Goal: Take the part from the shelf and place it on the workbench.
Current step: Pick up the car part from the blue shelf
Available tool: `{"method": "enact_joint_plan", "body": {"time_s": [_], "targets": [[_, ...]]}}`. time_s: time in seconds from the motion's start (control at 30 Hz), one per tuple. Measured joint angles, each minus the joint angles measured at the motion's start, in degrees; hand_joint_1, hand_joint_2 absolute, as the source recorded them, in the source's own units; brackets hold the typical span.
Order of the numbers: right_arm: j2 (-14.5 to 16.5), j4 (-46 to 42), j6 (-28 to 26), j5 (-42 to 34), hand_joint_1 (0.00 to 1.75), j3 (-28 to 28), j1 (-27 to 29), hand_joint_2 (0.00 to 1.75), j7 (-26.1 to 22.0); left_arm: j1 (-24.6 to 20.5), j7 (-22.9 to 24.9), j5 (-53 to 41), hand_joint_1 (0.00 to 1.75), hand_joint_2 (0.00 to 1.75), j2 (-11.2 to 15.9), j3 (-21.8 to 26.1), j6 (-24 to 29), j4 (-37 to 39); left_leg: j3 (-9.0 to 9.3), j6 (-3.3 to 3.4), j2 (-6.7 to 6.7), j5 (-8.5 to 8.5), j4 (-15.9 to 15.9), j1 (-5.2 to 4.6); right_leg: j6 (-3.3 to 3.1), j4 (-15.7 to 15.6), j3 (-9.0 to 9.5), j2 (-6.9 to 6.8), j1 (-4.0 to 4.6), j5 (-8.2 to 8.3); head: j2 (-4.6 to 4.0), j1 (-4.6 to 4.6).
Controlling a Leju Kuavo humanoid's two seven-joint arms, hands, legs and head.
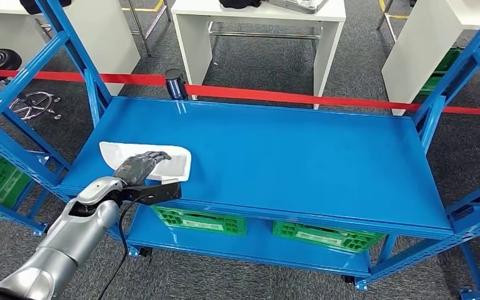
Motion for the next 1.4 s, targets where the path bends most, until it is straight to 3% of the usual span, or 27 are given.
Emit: {"method": "enact_joint_plan", "body": {"time_s": [0.07, 0.1, 0.17, 0.23, 0.4, 0.47, 0.53, 0.57, 0.6, 0.67, 0.7, 0.77, 0.83, 0.9, 0.97, 1.03, 1.07, 1.1, 1.13, 1.23, 1.3, 1.4], "targets": [[0.1, 0.0, 0.0, 0.0, 0.0, 0.0, 0.0, 0.0, 0.0, 0.0, -0.3, 0.0, 1.75, 1.75, 0.0, 0.0, 0.2, 0.8, -2.64, -0.11, 0.0, -1.28, 5.1, 0.13, -0.06, 0.0, -0.01, 0.01, 0.14, -0.04, 0.0, 0.01], [0.1, 0.0, 0.0, 0.0, 0.0, 0.0, 0.0, 0.0, 0.0, -0.1, -0.5, 0.0, 1.75, 1.75, 0.0, 0.0, 0.3, 1.1, -2.47, 0.02, 0.0, -0.37, 4.5, 0.13, -0.06, 0.0, 0.03, 0.03, 0.22, -0.05, 0.0, 0.0], [0.1, 0.0, 0.1, 0.0, 0.0, 0.0, -0.1, 0.0, -0.1, -0.3, -0.7, 0.0, 1.75, 1.75, 0.0, 0.0, 0.5, 1.5, 0.87, 0.75, -0.01, 3.49, -2.6, -0.04, -0.06, 0.0, 0.17, 0.1, 0.39, -0.07, 0.0, 0.0], [0.1, 0.0, 0.1, 0.0, 0.0, 0.0, -0.3, 0.0, -0.2, -0.9, -0.9, 0.0, 1.75, 1.75, 0.0, 0.0, 0.9, 1.8, 4.25, 1.54, 0.04, 5.75, -9.5, -0.42, 0.04, 0.0, 0.08, 0.13, 0.64, -0.07, 0.0, 0.03], [0.2, 0.0, 0.1, 0.1, 0.0, 0.0, -0.4, 0.0, -0.5, -2.1, -1.3, -0.1, 1.75, 1.75, -0.2, 0.0, 1.5, 2.0, 6.17, 2.63, 0.16, 6.47, -12.7, -0.7, 1.11, 0.4, -0.2, -0.04, 0.63, -0.46, -0.01, 0.09], [0.1, 0.0, 0.1, 0.1, 0.0, 0.0, -0.4, 0.0, -0.6, -2.3, -1.3, -0.1, 1.75, 1.75, -0.3, 0.0, 1.5, 2.1, 6.77, 3.1, 0.27, 7.01, -13.7, -0.51, 0.92, 5.4, -2.56, -0.08, 0.61, -2.83, -0.01, 0.25], [0.1, 0.0, 0.1, 0.1, 0.0, 0.0, -0.3, 0.0, -0.6, -2.3, -1.3, -0.1, 1.74, 1.75, -0.4, 0.0, 1.5, 2.3, 6.65, 3.25, 0.27, 7.07, -13.7, -0.6, 0.84, 12.9, -6.19, -0.09, 0.57, -5.76, 0.0, 0.34], [0.0, 0.0, 0.1, 0.1, 0.0, 0.0, -0.3, 0.0, -0.6, -2.3, -1.3, -0.1, 1.74, 1.75, -0.4, 0.0, 1.5, 2.4, 6.61, 3.25, 0.25, 7.05, -13.6, -0.63, 1.09, 15.0, -7.26, -0.09, 0.51, -6.33, 0.0, 0.34], [0.0, 0.1, 0.1, 0.1, 0.0, 0.0, -0.3, 0.0, -0.7, -2.3, -1.3, -0.1, 1.74, 1.75, -0.5, 0.0, 1.5, 2.5, 6.58, 3.21, 0.21, 7.02, -13.6, -0.62, 1.55, 15.0, -7.22, -0.1, 0.42, -5.98, 0.0, 0.35], [0.0, 0.1, 0.1, 0.1, 0.0, 0.0, -0.3, 0.0, -0.7, -2.3, -1.2, -0.1, 1.75, 1.75, -0.5, 0.0, 1.7, 2.7, 6.56, 2.89, 0.1, 6.76, -13.1, -0.53, 2.77, 8.4, -3.86, -0.18, 0.07, -3.15, 0.0, 0.36], [-0.1, 0.1, 0.1, 0.2, 0.0, 0.0, -0.4, 0.0, -0.7, -2.3, -1.2, -0.1, 1.75, 1.75, -0.5, 0.0, 1.9, 2.7, 6.45, 2.58, 0.05, 6.51, -12.7, -0.63, 3.01, 4.7, -1.9, -0.21, -0.02, -1.89, 0.0, 0.41], [-0.1, 0.1, 0.3, 0.1, 0.0, 0.0, -0.5, 0.0, -0.8, -2.3, -1.3, -0.1, 1.75, 1.75, -0.5, 0.1, 2.8, 2.7, 6.12, 2.0, 0.02, 6.04, -11.8, -0.88, 2.38, 0.5, 0.28, -0.22, -0.03, -0.68, 0.0, 0.39], [-0.1, 0.2, 0.5, -0.1, 0.0, 0.0, -0.6, 0.0, -0.9, -2.2, -1.6, -0.1, 1.75, 1.75, -0.4, 0.3, 4.1, 2.5, 5.87, 1.7, 0.0, 5.89, -11.5, -0.91, 1.27, 0.3, 0.33, -0.17, 0.06, -0.65, 0.0, 0.31], [0.0, 0.3, 0.5, -0.2, 0.0, 0.0, -0.5, 0.0, -1.0, -1.7, -2.3, 0.4, 1.75, 1.75, -0.5, 0.7, 5.0, 1.9, 5.3, 1.25, 0.0, 5.23, -10.6, -0.65, 0.7, 0.3, 0.36, -0.17, -0.06, -0.56, 0.0, 0.24], [0.1, 0.3, 0.3, -0.4, 0.0, -0.1, -0.5, 0.0, -1.1, -0.6, -4.3, 3.3, 1.75, 1.75, -0.6, 1.6, 5.0, -0.5, 3.03, 0.56, 0.01, 2.4, -5.8, -0.34, 0.27, 0.3, 0.36, -0.14, -0.18, -0.47, 0.0, 0.11], [0.1, 0.3, 0.0, -0.5, 0.0, -0.1, -0.4, 0.0, -1.1, 1.9, -8.4, 11.8, 1.75, 1.75, -1.1, 3.4, 2.1, -5.9, -0.71, 0.1, 0.03, -1.17, 2.3, -0.06, 0.04, 0.3, 0.32, -0.09, -0.13, -0.5, 0.0, 0.03], [0.1, 0.3, 0.0, -0.5, 0.0, -0.1, -0.3, 0.0, -1.1, 3.6, -10.5, 18.4, 1.75, 1.75, -1.5, 4.5, -0.8, -9.6, -2.13, 0.05, 0.03, -1.94, 5.1, 0.02, 0.0, 0.3, 0.33, -0.04, -0.12, -0.54, 0.0, 0.01], [0.1, 0.3, -0.1, -0.4, 0.0, -0.1, -0.2, 0.0, -1.1, 5.3, -12.1, 26.3, 1.75, 1.75, -2.1, 5.7, -4.6, -13.8, -2.67, 0.1, 0.03, -1.64, 5.9, 0.07, -0.03, 0.3, 0.36, 0.03, -0.11, -0.58, 0.0, 0.01], [0.1, 0.3, -0.1, -0.3, 0.0, -0.1, -0.2, 0.0, -1.0, 6.9, -13.0, 34.3, 1.75, 1.75, -2.7, 6.8, -8.4, -18.2, -2.06, 0.27, 0.03, -0.23, 4.2, 0.08, -0.03, 0.3, 0.42, 0.1, -0.08, -0.64, 0.0, 0.01], [0.3, 0.3, -0.3, 0.0, 0.0, -0.1, -0.4, 0.0, -0.9, 9.4, -12.8, 50.5, 1.75, 1.75, -4.4, 8.9, -15.2, -29.2, 3.28, 1.26, 0.02, 5.08, -7.5, -0.18, 0.17, 0.2, 0.63, 0.26, 0.18, -0.8, 0.0, 0.05], [0.5, 0.3, -0.4, 0.0, 0.0, -0.1, -0.5, 0.0, -0.9, 10.1, -12.9, 53.3, 1.75, 1.75, -5.0, 9.6, -16.8, -33.5, 4.86, 1.7, 0.01, 5.58, -10.8, -0.53, 0.55, 0.1, 0.54, 0.32, 0.3, -0.82, 0.0, 0.06], [0.7, 0.3, -0.5, 0.0, 0.0, -0.1, -0.4, 0.0, -0.9, 11.2, -13.2, 64.7, 1.75, 1.75, -5.9, 10.1, -24.0, -38.0, 5.42, 2.44, -0.04, 6.08, -11.9, -0.49, 1.46, 0.2, 0.32, 0.24, 0.24, -0.96, 0.0, 0.08]]}}
